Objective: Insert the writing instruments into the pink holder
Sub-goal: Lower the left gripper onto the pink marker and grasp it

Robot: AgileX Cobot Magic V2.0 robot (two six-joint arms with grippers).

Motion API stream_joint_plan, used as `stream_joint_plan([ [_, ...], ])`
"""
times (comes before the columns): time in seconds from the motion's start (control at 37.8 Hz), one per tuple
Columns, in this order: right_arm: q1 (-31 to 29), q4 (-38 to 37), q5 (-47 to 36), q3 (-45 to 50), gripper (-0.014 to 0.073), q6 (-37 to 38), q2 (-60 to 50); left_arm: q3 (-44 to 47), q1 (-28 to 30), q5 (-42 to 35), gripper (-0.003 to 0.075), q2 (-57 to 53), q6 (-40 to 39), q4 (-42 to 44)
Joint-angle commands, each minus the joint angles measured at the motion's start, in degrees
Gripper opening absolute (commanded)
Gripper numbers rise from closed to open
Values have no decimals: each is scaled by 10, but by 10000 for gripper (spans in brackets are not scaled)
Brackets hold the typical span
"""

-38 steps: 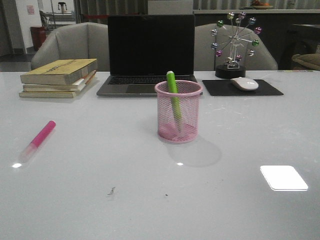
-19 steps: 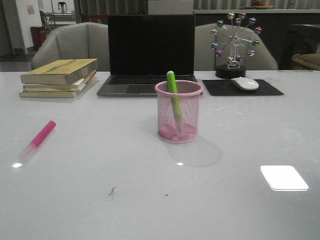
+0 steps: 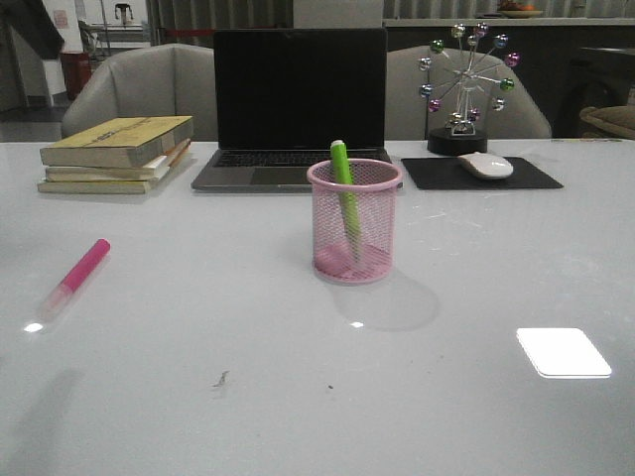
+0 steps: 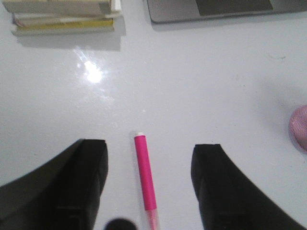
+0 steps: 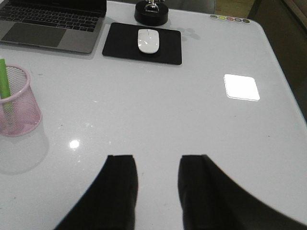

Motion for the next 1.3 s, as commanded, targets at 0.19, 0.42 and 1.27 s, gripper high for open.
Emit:
stream_joint_plan([
  [0.19, -3, -12, 16, -15, 354, -4, -1, -79, -4, -1, 458, 103, 2, -74],
  [0.42, -3, -13, 17, -15, 354, -4, -1, -79, -4, 1, 458, 154, 2, -69],
  [1.27, -3, -14, 18, -15, 354, -4, -1, -79, -4, 3, 458, 254, 2, -27],
])
